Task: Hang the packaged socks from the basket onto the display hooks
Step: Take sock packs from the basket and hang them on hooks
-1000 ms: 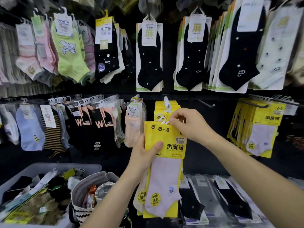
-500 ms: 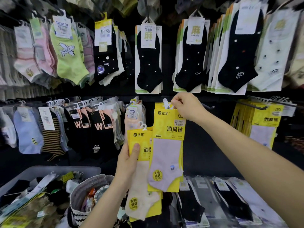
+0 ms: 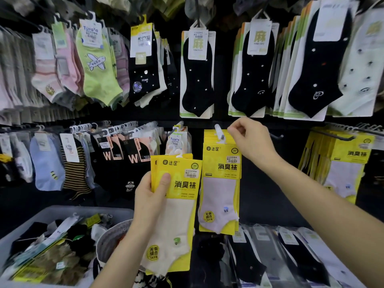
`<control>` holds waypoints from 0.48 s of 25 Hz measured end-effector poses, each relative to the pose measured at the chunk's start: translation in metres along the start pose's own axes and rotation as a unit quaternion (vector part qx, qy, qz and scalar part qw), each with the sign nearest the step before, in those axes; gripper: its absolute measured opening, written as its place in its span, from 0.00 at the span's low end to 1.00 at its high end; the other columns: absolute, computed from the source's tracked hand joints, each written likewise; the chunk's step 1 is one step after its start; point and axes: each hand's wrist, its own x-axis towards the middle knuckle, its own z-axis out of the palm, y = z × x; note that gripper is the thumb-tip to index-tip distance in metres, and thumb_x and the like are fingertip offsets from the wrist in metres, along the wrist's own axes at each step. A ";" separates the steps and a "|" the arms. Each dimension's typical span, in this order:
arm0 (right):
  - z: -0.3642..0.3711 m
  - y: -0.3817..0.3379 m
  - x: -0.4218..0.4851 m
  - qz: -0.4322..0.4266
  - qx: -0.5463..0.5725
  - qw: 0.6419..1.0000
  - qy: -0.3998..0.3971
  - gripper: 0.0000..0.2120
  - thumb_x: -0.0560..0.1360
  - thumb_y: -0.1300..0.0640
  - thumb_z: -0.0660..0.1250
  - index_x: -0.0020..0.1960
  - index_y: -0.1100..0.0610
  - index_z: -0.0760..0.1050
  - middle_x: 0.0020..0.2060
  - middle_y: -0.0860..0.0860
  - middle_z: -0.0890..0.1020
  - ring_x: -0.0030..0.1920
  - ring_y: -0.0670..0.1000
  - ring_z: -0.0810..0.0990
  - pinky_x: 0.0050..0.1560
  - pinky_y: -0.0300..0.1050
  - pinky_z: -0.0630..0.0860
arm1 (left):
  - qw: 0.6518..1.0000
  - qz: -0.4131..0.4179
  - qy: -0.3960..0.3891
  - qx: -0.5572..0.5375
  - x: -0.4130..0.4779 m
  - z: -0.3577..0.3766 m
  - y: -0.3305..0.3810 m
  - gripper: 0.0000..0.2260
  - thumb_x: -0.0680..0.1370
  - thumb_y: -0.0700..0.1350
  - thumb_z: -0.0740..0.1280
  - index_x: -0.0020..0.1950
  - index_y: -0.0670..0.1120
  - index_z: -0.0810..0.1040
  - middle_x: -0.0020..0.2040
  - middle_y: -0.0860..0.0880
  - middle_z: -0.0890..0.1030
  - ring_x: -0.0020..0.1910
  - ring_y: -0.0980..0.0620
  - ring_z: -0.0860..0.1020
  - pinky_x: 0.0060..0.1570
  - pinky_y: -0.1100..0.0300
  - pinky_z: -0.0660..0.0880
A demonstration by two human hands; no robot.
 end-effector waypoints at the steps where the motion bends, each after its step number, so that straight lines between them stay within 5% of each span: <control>1: 0.001 -0.005 -0.010 -0.018 0.015 1.000 -0.005 0.09 0.73 0.46 0.65 0.39 0.51 0.74 0.33 0.43 0.77 0.36 0.44 0.75 0.41 0.48 0.76 | 1.000 0.006 -0.004 0.001 -0.002 0.006 0.003 0.02 0.76 0.45 0.66 0.46 0.52 0.77 0.43 0.53 0.82 0.39 0.62 0.80 0.38 0.70 0.76; 5: 0.007 -0.019 -0.038 0.000 0.031 0.990 -0.139 0.18 0.61 0.34 0.69 0.36 0.47 0.71 0.33 0.44 0.76 0.34 0.41 0.73 0.34 0.39 0.71 | 0.999 0.008 -0.025 -0.033 -0.011 0.032 0.010 0.03 0.75 0.43 0.68 0.46 0.52 0.77 0.38 0.57 0.83 0.37 0.64 0.80 0.35 0.70 0.75; 9: 0.001 -0.003 -0.039 0.031 0.063 0.985 -0.160 0.12 0.65 0.47 0.76 0.35 0.49 0.73 0.32 0.44 0.75 0.32 0.42 0.71 0.32 0.35 0.67 | 0.996 -0.013 -0.048 -0.073 -0.019 0.051 0.009 0.08 0.75 0.45 0.67 0.53 0.48 0.78 0.52 0.51 0.83 0.49 0.55 0.82 0.44 0.63 0.78; 12: -0.006 0.006 -0.042 0.036 0.092 0.978 -0.181 0.08 0.68 0.51 0.74 0.37 0.49 0.75 0.34 0.44 0.76 0.32 0.41 0.70 0.33 0.35 0.66 | 0.992 -0.032 -0.073 -0.097 -0.022 0.060 0.010 0.03 0.76 0.45 0.66 0.48 0.53 0.77 0.44 0.56 0.85 0.44 0.57 0.83 0.42 0.62 0.79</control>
